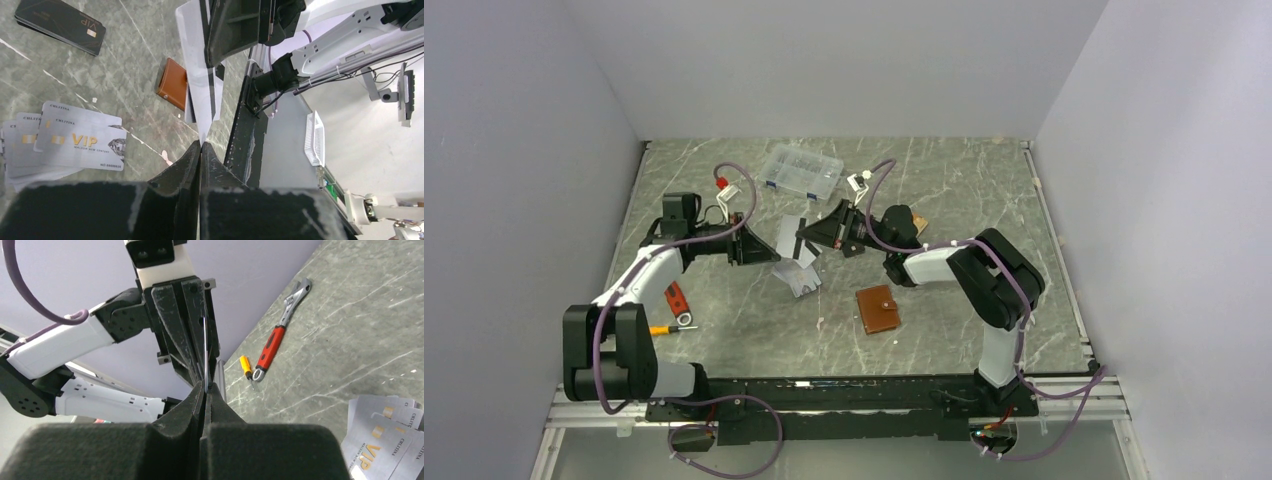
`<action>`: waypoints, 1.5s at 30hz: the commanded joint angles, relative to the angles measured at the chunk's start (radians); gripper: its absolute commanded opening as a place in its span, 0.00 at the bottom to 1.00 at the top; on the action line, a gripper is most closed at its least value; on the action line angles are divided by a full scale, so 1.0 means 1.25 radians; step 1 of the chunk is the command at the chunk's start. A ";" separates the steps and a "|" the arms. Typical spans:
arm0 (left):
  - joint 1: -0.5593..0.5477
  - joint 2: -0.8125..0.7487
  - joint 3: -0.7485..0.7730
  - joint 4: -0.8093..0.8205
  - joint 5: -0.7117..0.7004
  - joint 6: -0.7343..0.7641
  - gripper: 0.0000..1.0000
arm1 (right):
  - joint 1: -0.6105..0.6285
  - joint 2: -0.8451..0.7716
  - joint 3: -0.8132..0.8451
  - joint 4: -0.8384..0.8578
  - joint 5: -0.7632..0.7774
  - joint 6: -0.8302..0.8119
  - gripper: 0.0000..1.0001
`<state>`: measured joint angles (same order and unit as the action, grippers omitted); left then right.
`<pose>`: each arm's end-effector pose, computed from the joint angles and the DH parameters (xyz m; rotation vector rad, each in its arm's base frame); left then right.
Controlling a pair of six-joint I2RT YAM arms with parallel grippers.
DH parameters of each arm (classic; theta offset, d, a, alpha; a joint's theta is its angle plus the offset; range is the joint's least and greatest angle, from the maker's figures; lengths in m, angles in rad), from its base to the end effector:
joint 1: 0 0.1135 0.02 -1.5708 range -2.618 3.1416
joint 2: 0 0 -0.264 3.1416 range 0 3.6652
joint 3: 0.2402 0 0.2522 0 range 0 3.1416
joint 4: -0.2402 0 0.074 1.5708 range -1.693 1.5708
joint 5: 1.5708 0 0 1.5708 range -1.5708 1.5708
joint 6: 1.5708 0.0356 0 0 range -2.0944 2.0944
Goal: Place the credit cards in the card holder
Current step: Place the credit card at the center of the board.
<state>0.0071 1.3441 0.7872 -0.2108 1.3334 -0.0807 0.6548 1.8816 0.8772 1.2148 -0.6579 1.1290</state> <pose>0.2598 -0.0328 0.2350 0.5606 1.9601 -1.5508 0.2903 0.2503 0.2117 -0.2764 1.6891 1.8551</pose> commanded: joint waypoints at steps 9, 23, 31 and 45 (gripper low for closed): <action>0.068 0.052 0.175 -0.259 0.036 0.294 0.02 | -0.023 -0.015 -0.012 -0.008 -0.117 -0.018 0.01; 0.076 0.073 0.226 -0.265 -0.005 0.321 0.00 | -0.026 -0.036 -0.004 -0.086 -0.223 -0.058 0.03; 0.068 0.091 0.213 -0.223 0.006 0.280 0.04 | -0.027 -0.045 -0.016 -0.085 -0.224 -0.062 0.04; -0.059 0.108 0.173 -0.216 -0.018 0.278 0.65 | -0.025 -0.006 0.047 -0.049 -0.220 -0.026 0.03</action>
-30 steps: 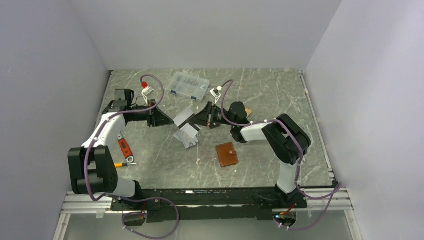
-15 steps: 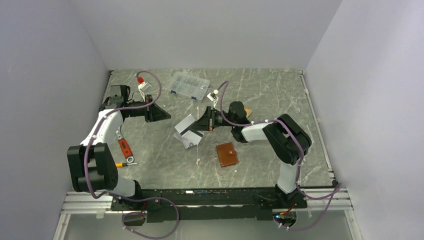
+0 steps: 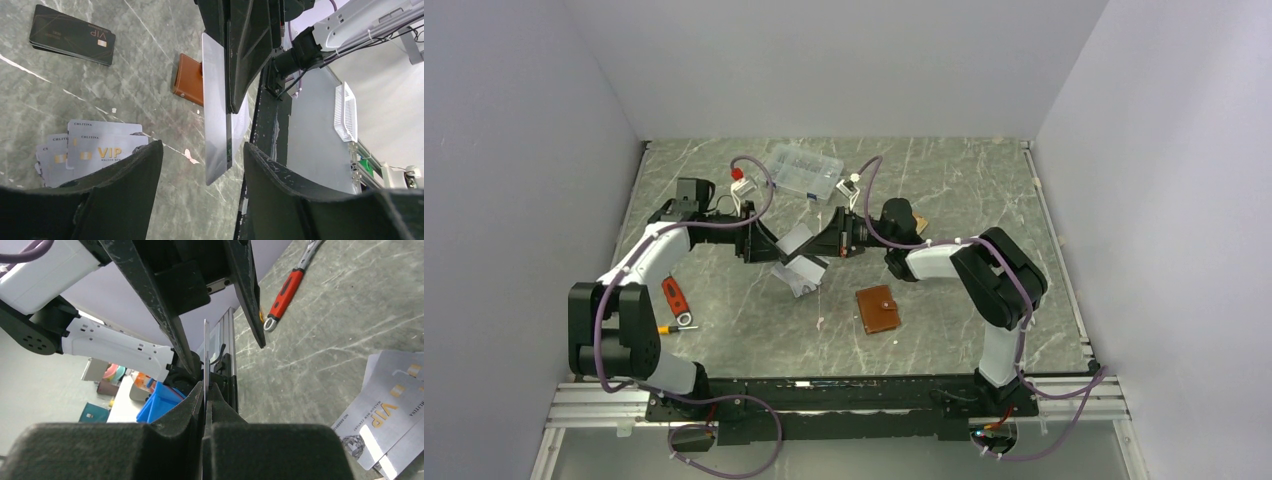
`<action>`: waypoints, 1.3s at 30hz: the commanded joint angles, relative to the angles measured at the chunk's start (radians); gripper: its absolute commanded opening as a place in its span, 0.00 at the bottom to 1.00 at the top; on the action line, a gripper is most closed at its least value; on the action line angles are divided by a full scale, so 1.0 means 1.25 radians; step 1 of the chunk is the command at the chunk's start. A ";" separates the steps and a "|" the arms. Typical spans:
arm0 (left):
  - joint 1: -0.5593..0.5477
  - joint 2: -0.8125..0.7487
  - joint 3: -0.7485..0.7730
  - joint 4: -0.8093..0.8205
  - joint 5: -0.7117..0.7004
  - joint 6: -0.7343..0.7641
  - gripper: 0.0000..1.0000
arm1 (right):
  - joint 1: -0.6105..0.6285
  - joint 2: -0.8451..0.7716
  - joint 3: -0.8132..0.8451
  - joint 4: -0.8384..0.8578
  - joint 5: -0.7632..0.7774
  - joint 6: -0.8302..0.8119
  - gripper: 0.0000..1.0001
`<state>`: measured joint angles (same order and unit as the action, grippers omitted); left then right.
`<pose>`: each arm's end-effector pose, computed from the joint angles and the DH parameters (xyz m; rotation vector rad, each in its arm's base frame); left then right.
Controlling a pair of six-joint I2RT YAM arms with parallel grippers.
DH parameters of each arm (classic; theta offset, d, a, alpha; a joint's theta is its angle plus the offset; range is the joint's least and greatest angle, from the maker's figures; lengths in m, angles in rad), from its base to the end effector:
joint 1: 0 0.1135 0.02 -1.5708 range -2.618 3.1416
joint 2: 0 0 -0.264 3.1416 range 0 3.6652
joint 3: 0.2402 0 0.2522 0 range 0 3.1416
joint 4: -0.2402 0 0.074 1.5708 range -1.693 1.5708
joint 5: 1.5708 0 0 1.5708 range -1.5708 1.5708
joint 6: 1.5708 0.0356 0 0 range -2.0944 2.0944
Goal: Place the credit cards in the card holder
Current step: Place the credit card at the center of the board.
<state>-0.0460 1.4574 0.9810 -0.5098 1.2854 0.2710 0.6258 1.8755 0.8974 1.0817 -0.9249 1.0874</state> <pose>0.2798 -0.0471 0.2467 0.7763 1.9430 -1.4497 0.2919 0.2460 0.2055 -0.5159 1.8330 1.9409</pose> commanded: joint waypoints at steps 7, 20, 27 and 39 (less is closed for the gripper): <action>-0.023 0.054 0.039 -0.032 0.070 0.034 0.27 | 0.000 0.012 0.035 0.082 0.005 0.026 0.03; 0.025 0.039 0.035 -0.012 0.108 0.002 0.03 | -0.014 0.047 -0.018 0.245 -0.013 0.127 0.33; 0.034 0.047 0.052 -0.053 0.122 0.028 0.03 | -0.019 0.071 -0.029 0.337 -0.022 0.190 0.28; 0.034 0.029 0.033 -0.021 0.108 0.004 0.02 | -0.019 0.037 0.004 0.166 -0.057 0.107 0.13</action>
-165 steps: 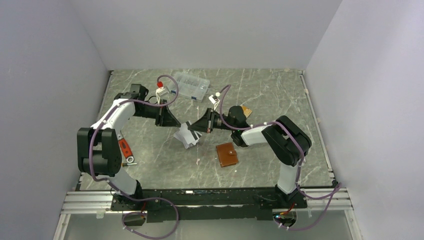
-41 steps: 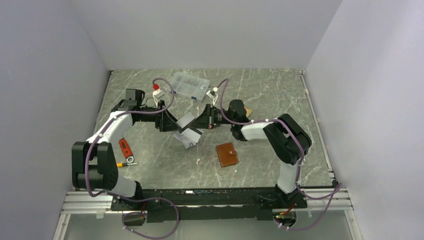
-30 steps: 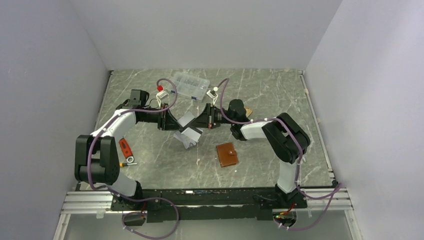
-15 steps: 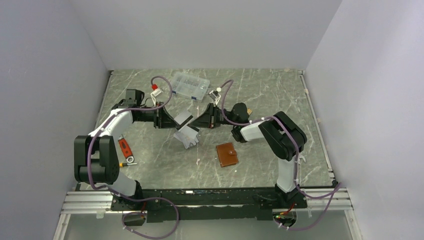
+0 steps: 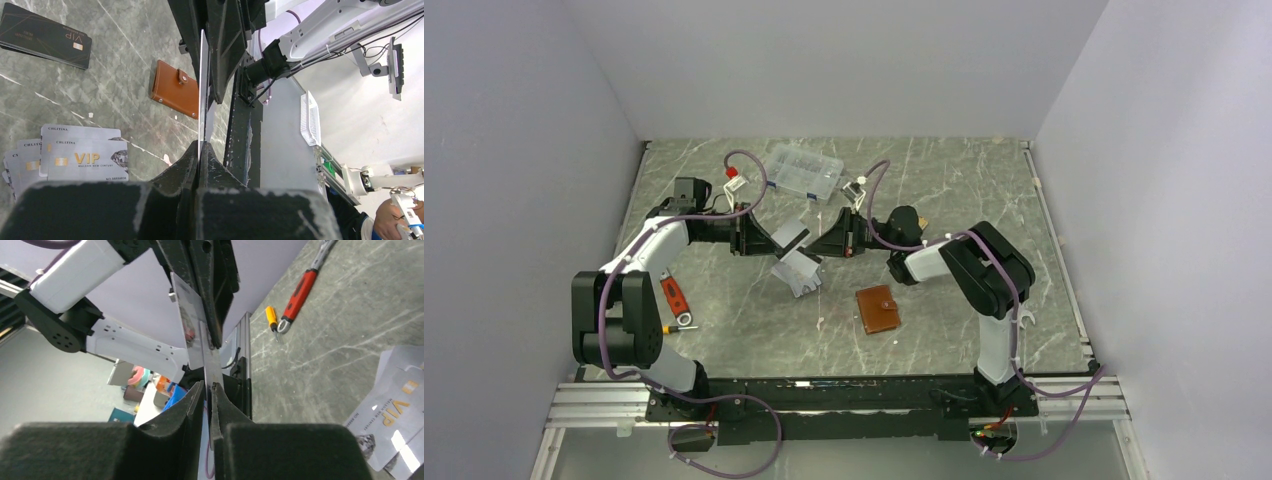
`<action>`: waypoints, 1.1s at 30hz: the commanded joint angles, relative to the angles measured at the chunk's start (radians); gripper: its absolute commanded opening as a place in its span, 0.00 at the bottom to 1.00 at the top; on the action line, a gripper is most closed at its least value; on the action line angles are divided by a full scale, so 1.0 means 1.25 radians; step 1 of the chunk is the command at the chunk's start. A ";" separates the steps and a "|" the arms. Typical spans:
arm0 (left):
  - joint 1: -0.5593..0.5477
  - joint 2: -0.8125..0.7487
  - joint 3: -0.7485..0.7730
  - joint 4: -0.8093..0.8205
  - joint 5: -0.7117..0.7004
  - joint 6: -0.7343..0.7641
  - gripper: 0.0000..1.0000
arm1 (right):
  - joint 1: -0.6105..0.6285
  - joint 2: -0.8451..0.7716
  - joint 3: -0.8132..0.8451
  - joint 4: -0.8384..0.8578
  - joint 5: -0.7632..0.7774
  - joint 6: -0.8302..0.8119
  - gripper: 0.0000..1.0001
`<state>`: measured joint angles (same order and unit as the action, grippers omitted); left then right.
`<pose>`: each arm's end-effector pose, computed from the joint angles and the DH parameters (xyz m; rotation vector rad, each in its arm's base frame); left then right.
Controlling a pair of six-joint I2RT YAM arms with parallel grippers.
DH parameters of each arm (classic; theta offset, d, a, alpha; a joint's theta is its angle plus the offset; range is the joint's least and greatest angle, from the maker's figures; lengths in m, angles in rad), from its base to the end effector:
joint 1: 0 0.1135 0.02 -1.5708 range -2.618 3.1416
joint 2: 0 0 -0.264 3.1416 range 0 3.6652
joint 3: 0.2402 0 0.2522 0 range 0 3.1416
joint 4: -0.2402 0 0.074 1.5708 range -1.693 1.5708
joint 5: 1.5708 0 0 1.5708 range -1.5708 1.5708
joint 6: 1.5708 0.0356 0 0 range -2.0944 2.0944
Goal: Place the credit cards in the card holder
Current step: Place the credit card at the center of the board.
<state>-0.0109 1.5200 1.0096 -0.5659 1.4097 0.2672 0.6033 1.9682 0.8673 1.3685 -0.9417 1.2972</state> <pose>0.2871 -0.0383 0.2397 0.7008 1.9166 -1.6189 0.2951 0.2383 0.1908 -0.4372 1.7749 2.0718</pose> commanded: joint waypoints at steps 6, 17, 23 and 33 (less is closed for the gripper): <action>0.006 -0.021 0.019 0.001 0.008 0.027 0.02 | 0.002 -0.108 0.057 -0.345 -0.053 -0.242 0.01; 0.006 -0.040 -0.001 0.081 -0.071 -0.063 0.12 | -0.009 -0.236 0.065 -0.793 0.052 -0.507 0.00; 0.005 -0.025 0.007 0.057 -0.102 -0.048 0.12 | -0.019 -0.309 -0.008 -0.894 0.102 -0.548 0.00; -0.102 0.045 -0.059 0.183 -0.341 -0.155 0.08 | -0.074 -0.502 -0.093 -1.090 0.262 -0.585 0.00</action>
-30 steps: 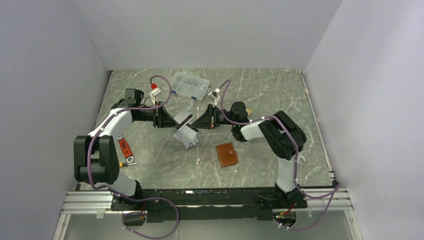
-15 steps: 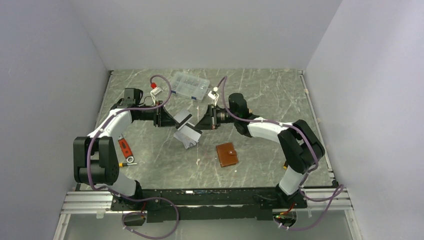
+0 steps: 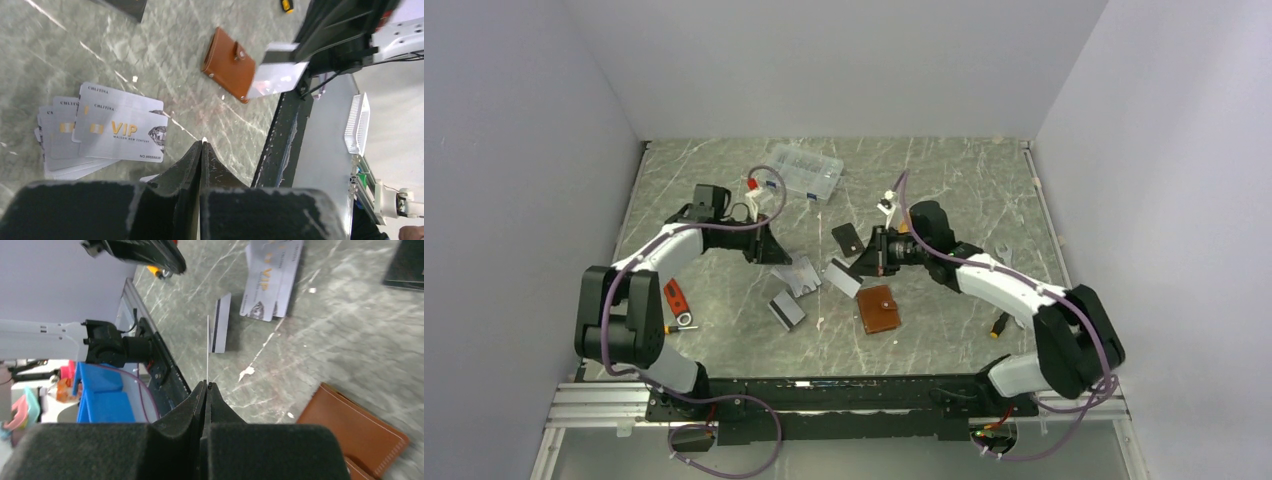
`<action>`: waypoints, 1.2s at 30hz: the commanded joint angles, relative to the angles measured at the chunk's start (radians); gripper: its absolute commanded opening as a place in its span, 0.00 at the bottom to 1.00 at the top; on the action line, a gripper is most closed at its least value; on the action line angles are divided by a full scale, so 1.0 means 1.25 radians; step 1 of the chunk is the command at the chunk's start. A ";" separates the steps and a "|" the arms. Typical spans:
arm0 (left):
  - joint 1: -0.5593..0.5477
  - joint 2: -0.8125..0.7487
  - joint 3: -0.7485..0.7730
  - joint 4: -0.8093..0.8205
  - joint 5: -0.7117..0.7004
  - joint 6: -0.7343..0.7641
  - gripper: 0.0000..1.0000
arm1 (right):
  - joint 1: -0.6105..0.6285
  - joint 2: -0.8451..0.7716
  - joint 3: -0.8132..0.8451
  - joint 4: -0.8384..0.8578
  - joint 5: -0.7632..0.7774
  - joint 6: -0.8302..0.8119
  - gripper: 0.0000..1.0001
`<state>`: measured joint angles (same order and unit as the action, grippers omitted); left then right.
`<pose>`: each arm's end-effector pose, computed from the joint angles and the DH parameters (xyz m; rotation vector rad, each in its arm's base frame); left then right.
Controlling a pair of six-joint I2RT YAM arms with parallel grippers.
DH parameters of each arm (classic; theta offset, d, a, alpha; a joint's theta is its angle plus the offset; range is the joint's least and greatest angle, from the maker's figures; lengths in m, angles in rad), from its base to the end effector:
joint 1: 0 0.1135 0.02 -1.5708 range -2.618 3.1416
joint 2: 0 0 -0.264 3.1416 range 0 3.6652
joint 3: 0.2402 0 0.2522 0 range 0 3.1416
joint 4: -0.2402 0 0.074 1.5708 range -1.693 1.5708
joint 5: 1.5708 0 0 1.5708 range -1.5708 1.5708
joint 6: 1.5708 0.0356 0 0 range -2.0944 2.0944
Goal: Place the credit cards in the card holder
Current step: Place the credit card at the center of the board, then open the card holder at the center of the board.
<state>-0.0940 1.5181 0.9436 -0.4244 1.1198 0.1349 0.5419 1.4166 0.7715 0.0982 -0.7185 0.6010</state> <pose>0.2885 -0.0594 0.2191 0.6582 2.1529 -1.3742 0.2427 0.1734 0.2226 -0.4094 2.2703 1.3990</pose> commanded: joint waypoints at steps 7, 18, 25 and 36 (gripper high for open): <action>-0.103 0.104 0.098 0.001 -0.139 0.039 0.14 | -0.043 -0.142 -0.034 -0.135 0.168 -0.028 0.00; -0.394 0.043 0.095 0.011 -0.328 0.028 0.45 | -0.039 -0.300 -0.119 -0.290 0.344 -0.021 0.00; -0.415 0.121 0.148 0.044 -0.375 -0.020 0.45 | 0.171 -0.276 -0.081 -0.415 0.610 0.030 0.00; -0.428 0.194 0.218 0.028 -0.368 -0.035 0.45 | 0.414 -0.204 -0.048 -0.451 1.011 0.067 0.00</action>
<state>-0.6147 1.7340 1.1587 -0.3912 0.6704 0.0887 1.0134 1.1439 0.6727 -0.4564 0.3199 0.6640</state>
